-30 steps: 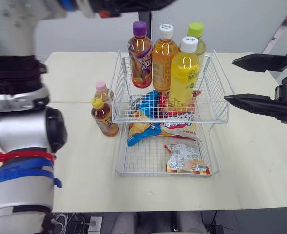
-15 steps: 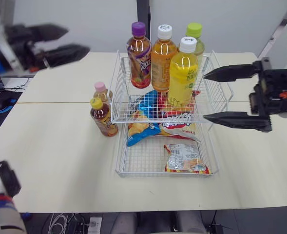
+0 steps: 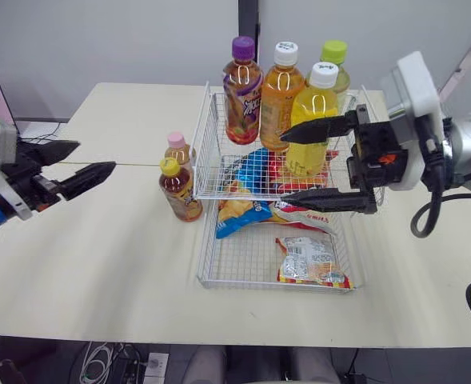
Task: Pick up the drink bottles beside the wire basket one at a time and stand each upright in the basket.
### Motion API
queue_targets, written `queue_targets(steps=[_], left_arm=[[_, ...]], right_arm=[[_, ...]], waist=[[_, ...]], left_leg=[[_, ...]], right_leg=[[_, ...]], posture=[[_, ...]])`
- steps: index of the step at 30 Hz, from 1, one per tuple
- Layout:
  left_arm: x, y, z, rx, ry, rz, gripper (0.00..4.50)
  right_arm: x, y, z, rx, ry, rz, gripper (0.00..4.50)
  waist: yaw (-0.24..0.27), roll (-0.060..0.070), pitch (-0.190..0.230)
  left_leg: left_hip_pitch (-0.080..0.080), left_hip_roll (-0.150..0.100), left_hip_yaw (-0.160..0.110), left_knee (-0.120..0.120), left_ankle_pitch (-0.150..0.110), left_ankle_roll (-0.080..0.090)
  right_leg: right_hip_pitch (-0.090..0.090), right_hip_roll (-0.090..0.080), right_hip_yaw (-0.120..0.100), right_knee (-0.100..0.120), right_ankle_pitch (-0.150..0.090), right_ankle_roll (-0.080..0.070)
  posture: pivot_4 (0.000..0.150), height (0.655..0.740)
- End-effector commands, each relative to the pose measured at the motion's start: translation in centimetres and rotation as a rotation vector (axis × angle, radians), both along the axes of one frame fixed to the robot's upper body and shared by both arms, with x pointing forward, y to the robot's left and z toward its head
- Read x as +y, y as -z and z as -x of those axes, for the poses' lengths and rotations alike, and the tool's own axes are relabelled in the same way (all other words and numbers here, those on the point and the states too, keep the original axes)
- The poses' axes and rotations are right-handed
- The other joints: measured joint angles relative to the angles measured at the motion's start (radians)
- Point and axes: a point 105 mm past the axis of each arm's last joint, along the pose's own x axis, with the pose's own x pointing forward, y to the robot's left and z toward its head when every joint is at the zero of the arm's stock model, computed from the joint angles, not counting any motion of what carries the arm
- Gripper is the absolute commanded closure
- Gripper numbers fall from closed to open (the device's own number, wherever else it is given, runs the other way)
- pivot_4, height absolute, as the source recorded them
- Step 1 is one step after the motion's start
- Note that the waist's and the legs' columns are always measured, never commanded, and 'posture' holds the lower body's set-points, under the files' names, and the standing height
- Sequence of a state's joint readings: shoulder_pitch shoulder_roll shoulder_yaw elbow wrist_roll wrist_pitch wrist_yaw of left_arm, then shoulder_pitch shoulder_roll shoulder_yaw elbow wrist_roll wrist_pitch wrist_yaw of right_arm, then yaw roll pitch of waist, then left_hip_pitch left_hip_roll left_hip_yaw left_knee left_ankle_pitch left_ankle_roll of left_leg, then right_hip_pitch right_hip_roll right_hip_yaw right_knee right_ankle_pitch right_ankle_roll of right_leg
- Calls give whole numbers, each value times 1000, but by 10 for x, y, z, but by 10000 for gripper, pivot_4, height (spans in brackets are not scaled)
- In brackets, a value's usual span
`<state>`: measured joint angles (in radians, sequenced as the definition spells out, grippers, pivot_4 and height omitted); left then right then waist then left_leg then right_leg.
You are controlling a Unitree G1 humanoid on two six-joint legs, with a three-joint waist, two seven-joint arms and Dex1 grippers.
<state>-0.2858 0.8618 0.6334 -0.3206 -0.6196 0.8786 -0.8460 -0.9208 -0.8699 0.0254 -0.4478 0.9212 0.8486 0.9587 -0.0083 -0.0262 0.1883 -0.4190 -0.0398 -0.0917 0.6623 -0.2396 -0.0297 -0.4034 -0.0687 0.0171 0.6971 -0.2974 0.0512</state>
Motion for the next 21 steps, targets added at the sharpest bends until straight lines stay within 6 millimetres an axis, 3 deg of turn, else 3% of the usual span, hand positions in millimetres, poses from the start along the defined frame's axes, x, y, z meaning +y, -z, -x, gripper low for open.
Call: queue_targets(steps=[1,10,21], left_arm=[[-24,1,-10,-38,18,-5,124],[-50,16,-34,-49,-9,21,124],[-64,28,-41,-31,-30,66,124]], right_arm=[[2,-7,4,-39,-9,-5,0],[0,-7,10,-28,-31,5,0],[-2,-8,13,-28,-32,1,0]], waist=[[0,0,0],[-5,0,0],[-10,0,0]], left_leg=[[0,0,0,0,0,0],[0,0,1,0,0,0],[0,0,1,0,0,0]], right_leg=[[0,0,0,0,0,0],[-1,1,1,1,0,0],[-1,1,0,1,0,0]], posture=[[1500,7400],[1500,7400],[1500,7400]])
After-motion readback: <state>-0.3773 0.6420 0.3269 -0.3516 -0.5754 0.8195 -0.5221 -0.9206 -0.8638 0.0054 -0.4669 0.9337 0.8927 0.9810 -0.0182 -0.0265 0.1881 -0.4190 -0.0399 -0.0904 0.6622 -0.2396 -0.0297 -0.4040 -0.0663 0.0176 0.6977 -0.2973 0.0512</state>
